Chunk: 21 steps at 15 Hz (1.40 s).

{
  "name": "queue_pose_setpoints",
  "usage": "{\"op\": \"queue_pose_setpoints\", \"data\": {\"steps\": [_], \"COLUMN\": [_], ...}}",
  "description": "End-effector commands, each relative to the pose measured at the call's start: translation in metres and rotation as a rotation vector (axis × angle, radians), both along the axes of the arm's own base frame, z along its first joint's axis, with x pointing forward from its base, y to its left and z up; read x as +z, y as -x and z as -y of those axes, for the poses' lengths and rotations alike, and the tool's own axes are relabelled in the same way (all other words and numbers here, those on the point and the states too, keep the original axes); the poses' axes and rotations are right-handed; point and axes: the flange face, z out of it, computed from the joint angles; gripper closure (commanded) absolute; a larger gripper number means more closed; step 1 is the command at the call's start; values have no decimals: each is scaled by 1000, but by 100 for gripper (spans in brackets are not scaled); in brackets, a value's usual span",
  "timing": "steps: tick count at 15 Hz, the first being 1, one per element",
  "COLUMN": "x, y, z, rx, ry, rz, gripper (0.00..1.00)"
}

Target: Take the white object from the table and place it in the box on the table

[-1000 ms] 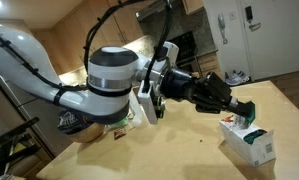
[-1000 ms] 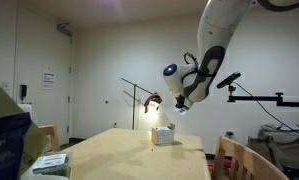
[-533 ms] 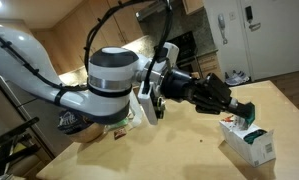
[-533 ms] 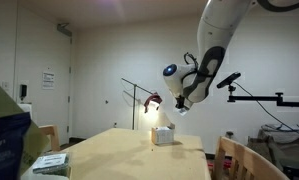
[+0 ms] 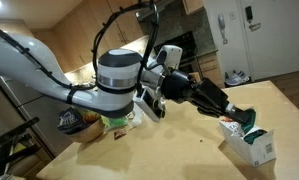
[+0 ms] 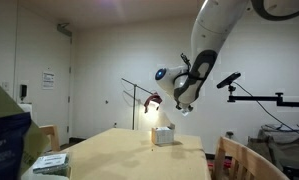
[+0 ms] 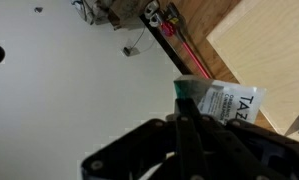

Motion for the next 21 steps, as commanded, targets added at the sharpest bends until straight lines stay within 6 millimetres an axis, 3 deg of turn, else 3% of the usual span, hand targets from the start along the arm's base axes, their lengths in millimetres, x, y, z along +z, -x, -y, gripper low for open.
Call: {"op": "queue_pose_setpoints", "data": {"steps": [1, 11, 21], "x": [-4, -25, -37], "y": [-14, -52, -47], "z": [3, 26, 24], "rx": [-104, -182, -127], "ry": [16, -98, -83], "rz": [37, 117, 77], "gripper": [99, 99, 99]}}
